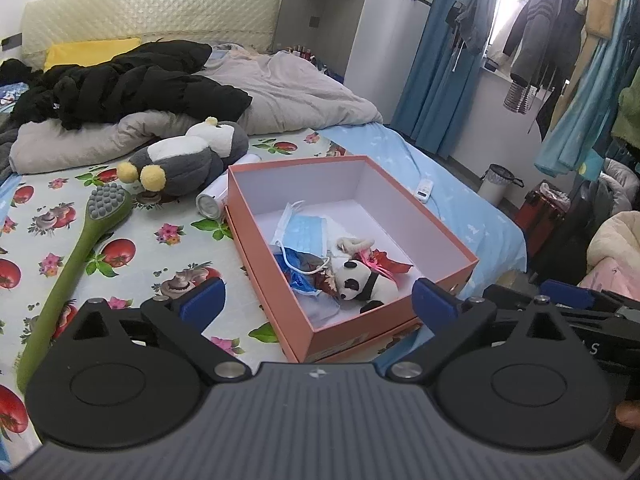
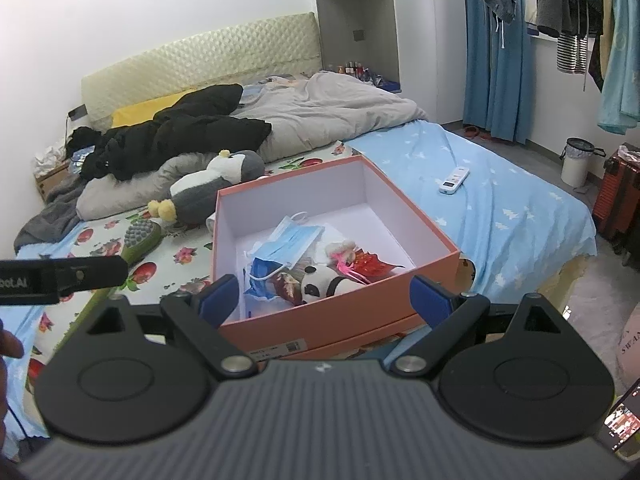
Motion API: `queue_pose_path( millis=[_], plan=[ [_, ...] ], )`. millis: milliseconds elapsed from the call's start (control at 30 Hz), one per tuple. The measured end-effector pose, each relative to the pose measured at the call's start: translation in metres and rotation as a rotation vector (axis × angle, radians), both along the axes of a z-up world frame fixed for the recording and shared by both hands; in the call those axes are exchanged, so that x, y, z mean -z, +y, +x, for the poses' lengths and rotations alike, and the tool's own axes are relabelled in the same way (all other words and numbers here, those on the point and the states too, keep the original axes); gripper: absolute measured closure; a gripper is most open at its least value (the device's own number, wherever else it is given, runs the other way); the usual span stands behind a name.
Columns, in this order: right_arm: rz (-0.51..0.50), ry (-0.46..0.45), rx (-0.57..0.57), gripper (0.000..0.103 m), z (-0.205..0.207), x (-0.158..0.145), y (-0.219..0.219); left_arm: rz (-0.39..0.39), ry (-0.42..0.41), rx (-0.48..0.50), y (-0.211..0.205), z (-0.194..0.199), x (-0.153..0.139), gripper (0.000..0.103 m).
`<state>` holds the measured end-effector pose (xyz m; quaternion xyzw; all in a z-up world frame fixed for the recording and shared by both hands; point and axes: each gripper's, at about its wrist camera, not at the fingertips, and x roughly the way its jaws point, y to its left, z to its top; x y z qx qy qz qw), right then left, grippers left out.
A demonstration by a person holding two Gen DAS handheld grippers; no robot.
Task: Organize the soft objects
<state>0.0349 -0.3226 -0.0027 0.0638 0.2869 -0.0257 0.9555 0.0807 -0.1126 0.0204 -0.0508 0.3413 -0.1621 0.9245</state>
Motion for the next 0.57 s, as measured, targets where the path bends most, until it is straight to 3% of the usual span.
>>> queue_pose_path(
  millis=[567],
  plan=[
    [0.002,-0.010,-0.015,0.009,0.0025,-0.0009,0.0021,0.036,0.001,0.003,-0.0042,-0.0021,0.0025,0.001]
  ],
)
